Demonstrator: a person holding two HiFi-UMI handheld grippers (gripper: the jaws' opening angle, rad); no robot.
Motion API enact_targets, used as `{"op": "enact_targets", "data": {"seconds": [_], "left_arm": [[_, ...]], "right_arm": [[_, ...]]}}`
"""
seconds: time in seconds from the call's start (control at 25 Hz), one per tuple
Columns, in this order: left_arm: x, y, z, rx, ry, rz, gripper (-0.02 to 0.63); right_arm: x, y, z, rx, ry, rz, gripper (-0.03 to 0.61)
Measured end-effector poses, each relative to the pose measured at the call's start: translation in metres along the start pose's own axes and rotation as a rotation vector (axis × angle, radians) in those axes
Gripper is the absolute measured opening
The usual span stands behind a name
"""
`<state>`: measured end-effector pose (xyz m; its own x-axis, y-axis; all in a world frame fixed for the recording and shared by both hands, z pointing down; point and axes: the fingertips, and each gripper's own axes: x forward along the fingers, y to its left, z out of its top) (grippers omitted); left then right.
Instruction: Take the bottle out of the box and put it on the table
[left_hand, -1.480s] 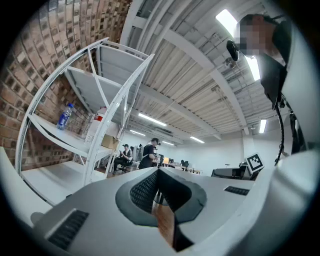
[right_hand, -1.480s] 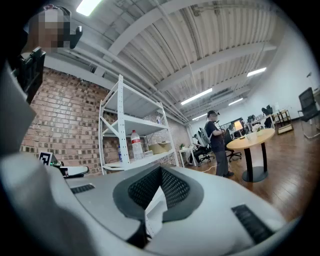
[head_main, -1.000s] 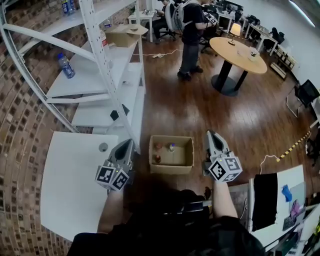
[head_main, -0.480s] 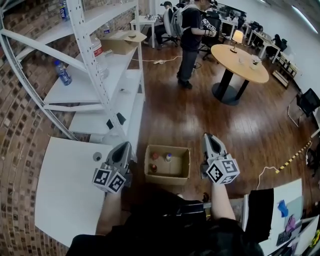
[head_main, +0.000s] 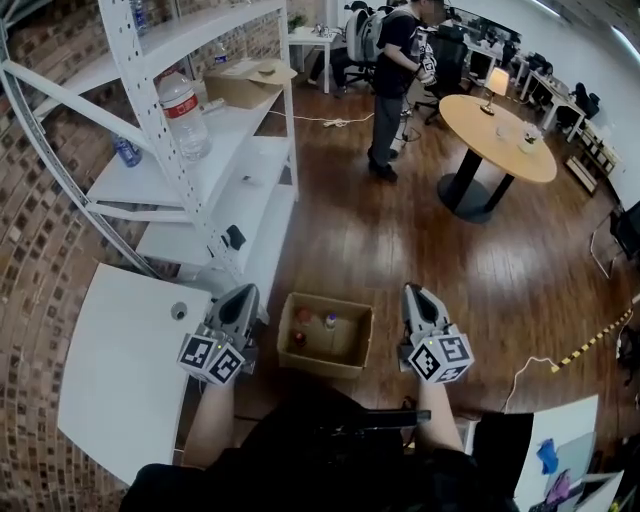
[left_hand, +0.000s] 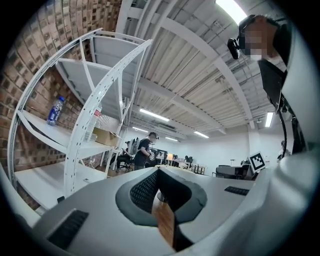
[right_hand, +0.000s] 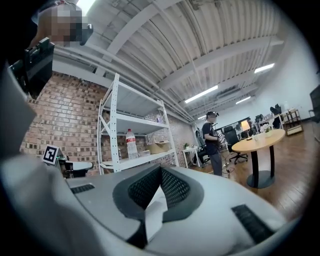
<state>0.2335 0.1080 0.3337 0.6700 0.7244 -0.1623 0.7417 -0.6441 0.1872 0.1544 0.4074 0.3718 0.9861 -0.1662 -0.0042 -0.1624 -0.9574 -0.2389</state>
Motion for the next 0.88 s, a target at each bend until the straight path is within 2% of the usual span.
{"op": "enact_targets", "data": {"seconds": [0.2, 0.32, 0.4, 0.48, 0.68, 0.88], "left_arm": [[0.016, -0.019, -0.014, -0.003, 0.026, 0.02, -0.006], [0.026, -0.03, -0.014, 0.044, 0.032, 0.021, -0.006], [0.029, -0.029, -0.011, 0.045, 0.011, 0.025, -0.006], [0.031, -0.022, -0.004, 0.017, -0.023, 0.025, -0.006], [0.031, -0.011, 0.016, 0.011, -0.08, 0.024, -0.006], [0.032, 0.001, 0.015, 0.007, -0.073, 0.016, -0.006]], "right_arm": [[-0.015, -0.035, -0.013, 0.029, 0.032, 0.008, 0.005], [-0.021, -0.054, -0.015, 0.046, 0.024, -0.016, 0.005], [-0.023, -0.06, -0.012, 0.047, 0.006, -0.035, 0.005], [-0.024, -0.063, -0.009, 0.042, -0.012, -0.041, 0.005], [-0.022, -0.064, 0.01, 0.024, -0.058, -0.045, 0.005], [0.001, -0.051, 0.016, -0.049, -0.044, -0.014, 0.005]]}}
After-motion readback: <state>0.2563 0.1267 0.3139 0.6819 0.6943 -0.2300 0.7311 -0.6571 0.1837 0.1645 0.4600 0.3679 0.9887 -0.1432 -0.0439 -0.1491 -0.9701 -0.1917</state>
